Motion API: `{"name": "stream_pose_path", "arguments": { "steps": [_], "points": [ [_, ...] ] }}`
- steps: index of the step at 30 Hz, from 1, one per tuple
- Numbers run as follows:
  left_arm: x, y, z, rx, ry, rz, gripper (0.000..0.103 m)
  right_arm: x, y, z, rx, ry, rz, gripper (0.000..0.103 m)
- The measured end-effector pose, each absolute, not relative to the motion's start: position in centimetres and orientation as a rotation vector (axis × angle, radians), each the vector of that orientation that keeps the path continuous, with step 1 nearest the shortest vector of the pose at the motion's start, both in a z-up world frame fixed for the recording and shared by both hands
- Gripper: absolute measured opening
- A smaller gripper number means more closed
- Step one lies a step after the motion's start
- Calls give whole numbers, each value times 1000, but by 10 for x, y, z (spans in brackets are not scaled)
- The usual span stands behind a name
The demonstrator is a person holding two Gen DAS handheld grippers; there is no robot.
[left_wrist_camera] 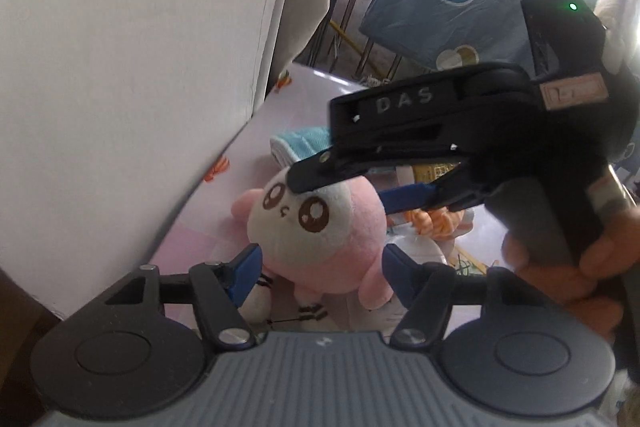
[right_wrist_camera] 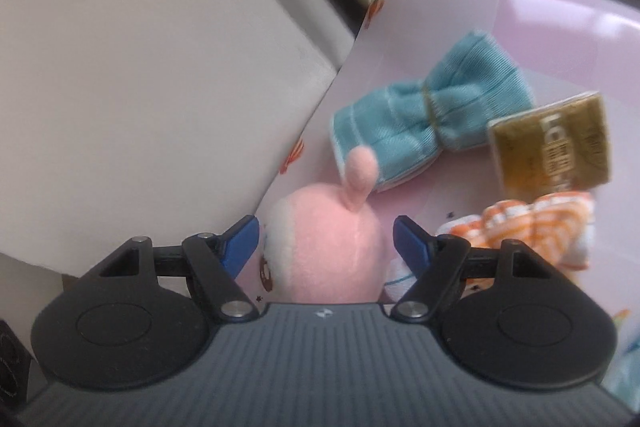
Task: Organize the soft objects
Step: 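Grasp the pink plush bunny with the right tool, then carry the pink bunny into the cardboard box and release it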
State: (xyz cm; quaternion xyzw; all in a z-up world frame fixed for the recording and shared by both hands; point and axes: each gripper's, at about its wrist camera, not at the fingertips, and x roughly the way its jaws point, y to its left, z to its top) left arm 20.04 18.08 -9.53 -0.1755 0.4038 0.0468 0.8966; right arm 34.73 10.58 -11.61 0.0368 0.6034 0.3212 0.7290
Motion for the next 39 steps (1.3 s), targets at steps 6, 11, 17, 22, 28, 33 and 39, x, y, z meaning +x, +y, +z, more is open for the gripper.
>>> {"name": "stream_pose_path", "arguments": {
  "steps": [6, 11, 17, 22, 28, 33, 39],
  "points": [
    [198, 180, -90, -382, 830, 115, 54, 336, 105, -109, 84, 1302, 710, 67],
    [181, 169, -58, -325, 765, 117, 54, 320, 93, -71, 128, 1252, 739, 67],
    [145, 145, -5, -282, 664, 92, 54, 288, 66, -7, 173, 1150, 773, 67],
    [114, 106, 32, -222, 607, 21, 54, 256, 16, 45, 232, 1094, 753, 66],
    [84, 36, 59, -152, 565, -126, 57, 209, -74, 93, 316, 1008, 693, 66],
    [72, -34, 69, -86, 558, -293, 60, 169, -170, 117, 404, 938, 588, 66],
    [84, -99, 63, -119, 624, -484, 61, 134, -282, 123, 519, 877, 425, 65]
  ]
}}
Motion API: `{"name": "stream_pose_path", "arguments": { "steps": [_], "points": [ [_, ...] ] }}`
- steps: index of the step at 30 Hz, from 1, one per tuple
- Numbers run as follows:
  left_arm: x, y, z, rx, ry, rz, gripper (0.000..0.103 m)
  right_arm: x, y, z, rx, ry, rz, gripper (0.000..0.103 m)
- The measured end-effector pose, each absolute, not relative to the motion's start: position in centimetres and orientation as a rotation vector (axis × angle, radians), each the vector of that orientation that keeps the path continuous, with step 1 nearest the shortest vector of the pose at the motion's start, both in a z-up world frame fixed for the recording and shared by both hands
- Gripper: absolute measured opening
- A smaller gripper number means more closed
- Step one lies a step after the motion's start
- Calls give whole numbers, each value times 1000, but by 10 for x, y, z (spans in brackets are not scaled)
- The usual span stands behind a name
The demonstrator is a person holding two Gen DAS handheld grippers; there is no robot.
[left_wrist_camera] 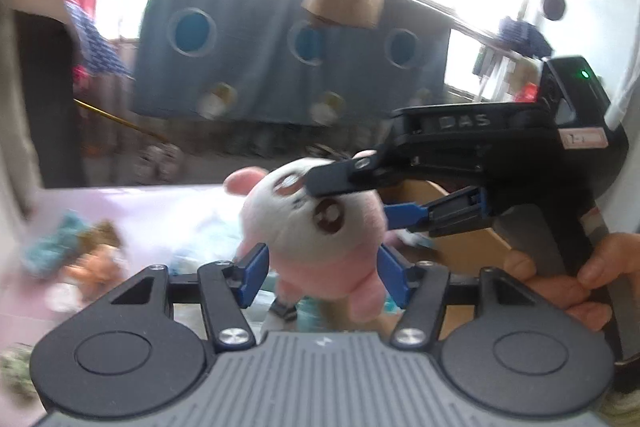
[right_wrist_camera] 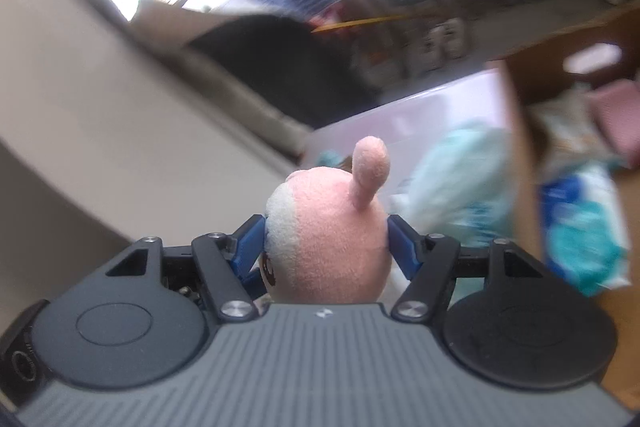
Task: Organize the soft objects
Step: 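Carry the pink bunny into the cardboard box and release it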
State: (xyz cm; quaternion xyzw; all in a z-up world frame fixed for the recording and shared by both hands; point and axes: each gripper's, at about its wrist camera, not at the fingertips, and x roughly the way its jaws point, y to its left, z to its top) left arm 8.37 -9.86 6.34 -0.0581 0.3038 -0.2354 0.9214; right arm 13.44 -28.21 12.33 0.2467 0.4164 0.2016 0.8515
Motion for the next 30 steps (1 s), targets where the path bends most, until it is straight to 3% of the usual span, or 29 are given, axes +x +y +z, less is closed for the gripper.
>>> {"name": "stream_pose_path", "arguments": {
  "steps": [7, 12, 20, 30],
  "points": [
    [98, -122, 41, -125, 683, -518, 61, 124, -391, 108, 534, 846, 266, 65],
    [92, -112, 30, -122, 721, -460, 61, 152, -450, 75, 510, 981, 242, 66],
    [125, -93, 21, -128, 772, -373, 61, 228, -454, 9, 326, 1165, 261, 67],
    [132, -92, 10, -126, 792, -373, 61, 255, -448, -9, 192, 1088, 64, 73]
  ]
}}
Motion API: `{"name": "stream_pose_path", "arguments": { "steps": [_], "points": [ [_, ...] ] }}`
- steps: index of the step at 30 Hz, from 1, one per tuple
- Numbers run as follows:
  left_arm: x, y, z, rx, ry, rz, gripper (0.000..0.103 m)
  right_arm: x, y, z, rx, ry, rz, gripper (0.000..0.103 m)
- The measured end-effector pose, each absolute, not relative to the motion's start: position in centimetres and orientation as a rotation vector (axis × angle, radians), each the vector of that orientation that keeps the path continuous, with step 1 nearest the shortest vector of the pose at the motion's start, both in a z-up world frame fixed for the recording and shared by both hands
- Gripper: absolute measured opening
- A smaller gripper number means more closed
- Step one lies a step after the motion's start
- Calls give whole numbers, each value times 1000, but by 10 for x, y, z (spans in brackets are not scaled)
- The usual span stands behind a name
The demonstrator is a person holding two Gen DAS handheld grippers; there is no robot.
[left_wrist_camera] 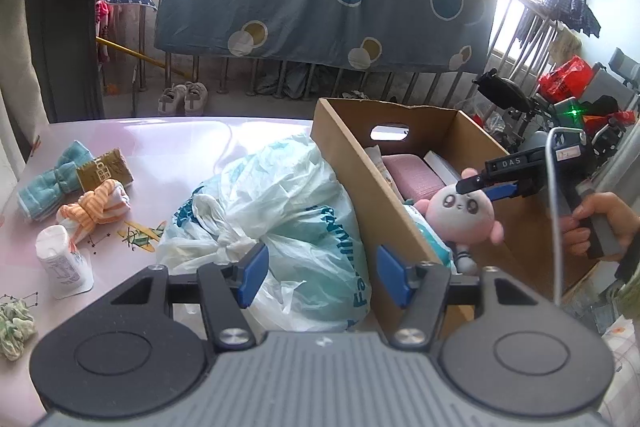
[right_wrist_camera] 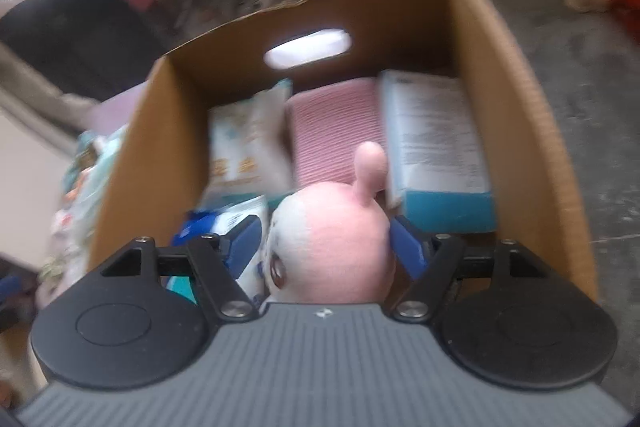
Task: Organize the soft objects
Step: 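Carry the pink bunny into the cardboard box and release it, then move the left tool to the teal knotted towel by the wall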
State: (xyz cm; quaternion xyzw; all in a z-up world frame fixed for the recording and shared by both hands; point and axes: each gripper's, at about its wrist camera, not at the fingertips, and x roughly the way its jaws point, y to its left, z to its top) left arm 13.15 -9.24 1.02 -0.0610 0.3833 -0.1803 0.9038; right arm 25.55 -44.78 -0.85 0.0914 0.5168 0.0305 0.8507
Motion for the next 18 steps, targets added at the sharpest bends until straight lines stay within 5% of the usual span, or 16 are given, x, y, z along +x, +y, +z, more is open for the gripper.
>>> {"name": "stream_pose_path", "arguments": {
  "steps": [10, 18],
  "points": [
    [124, -73, 5, -146, 797, -352, 62, 254, -432, -26, 200, 1083, 42, 69],
    [108, -38, 7, -110, 748, -248, 63, 244, -431, -5, 254, 1031, -9, 76]
  ]
}}
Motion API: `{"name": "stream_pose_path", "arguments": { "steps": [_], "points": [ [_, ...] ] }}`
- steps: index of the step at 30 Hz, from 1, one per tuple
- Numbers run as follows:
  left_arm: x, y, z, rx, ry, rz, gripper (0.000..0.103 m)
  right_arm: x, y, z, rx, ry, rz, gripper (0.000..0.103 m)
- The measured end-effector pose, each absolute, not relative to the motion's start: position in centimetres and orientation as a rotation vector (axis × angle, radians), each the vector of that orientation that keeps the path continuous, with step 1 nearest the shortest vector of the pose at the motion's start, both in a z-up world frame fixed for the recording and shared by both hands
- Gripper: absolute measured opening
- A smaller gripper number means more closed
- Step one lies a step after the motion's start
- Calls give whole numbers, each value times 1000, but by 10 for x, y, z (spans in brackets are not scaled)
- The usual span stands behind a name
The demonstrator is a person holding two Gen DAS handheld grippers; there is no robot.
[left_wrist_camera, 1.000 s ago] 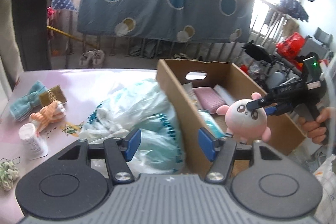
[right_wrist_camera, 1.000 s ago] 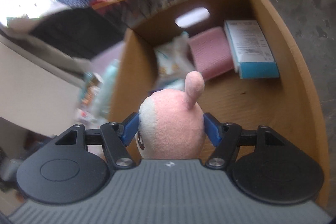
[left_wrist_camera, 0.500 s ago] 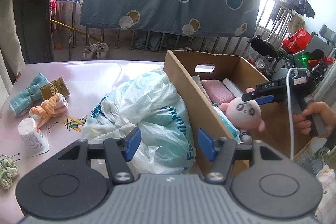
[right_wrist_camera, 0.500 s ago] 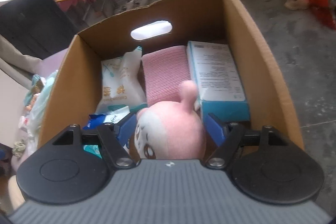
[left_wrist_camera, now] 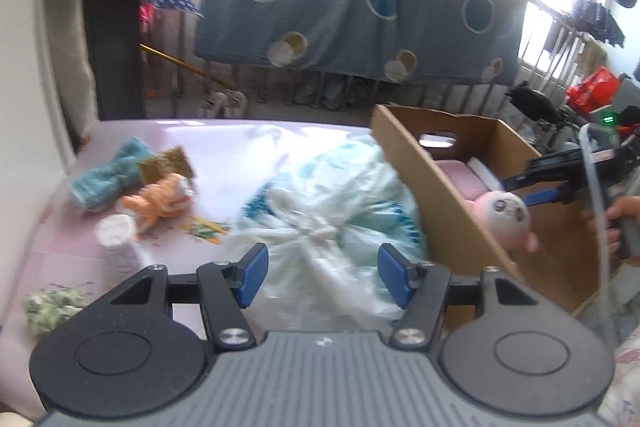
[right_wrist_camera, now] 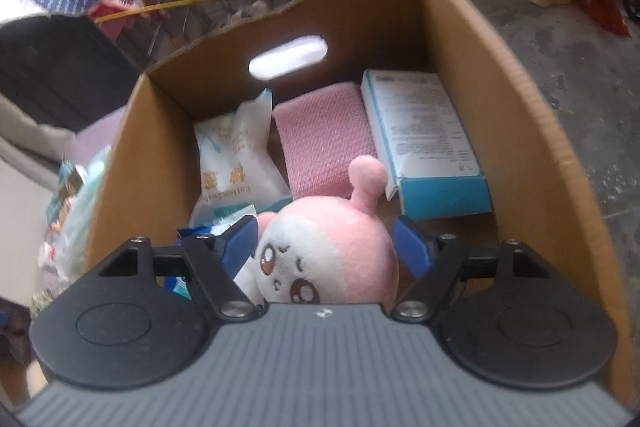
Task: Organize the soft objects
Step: 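Move the left tool to the teal knotted towel by the wall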
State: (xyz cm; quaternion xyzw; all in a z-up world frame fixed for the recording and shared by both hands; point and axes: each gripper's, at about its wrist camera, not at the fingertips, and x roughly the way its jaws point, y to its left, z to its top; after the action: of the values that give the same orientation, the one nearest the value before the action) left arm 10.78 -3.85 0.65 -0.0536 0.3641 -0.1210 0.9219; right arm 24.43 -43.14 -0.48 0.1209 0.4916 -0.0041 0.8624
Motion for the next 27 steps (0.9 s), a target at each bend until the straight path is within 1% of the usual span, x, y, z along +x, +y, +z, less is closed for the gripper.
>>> {"name": "stream_pose_path", "arguments": {
  "steps": [4, 7, 11, 14, 18, 22, 27],
  "points": [
    [99, -19, 6, -89, 713, -173, 63, 233, -422, 28, 249, 961, -11, 80],
    [95, -2, 6, -79, 684, -113, 63, 229, -403, 53, 265, 916, 29, 80],
    [96, 20, 7, -35, 648, -3, 63, 236, -352, 78, 293, 880, 163, 81],
    [103, 35, 4, 43, 620, 120, 63, 250, -299, 85, 278, 881, 283, 81],
    [124, 59, -8, 107, 619, 242, 63, 283, -206, 74, 240, 930, 460, 81],
    [157, 88, -23, 68, 648, 327, 62, 328, -109, 44, 164, 978, 596, 81],
    [200, 115, -44, -29, 682, 396, 55, 396, -7, -13, 67, 1053, 703, 80]
  ]
}}
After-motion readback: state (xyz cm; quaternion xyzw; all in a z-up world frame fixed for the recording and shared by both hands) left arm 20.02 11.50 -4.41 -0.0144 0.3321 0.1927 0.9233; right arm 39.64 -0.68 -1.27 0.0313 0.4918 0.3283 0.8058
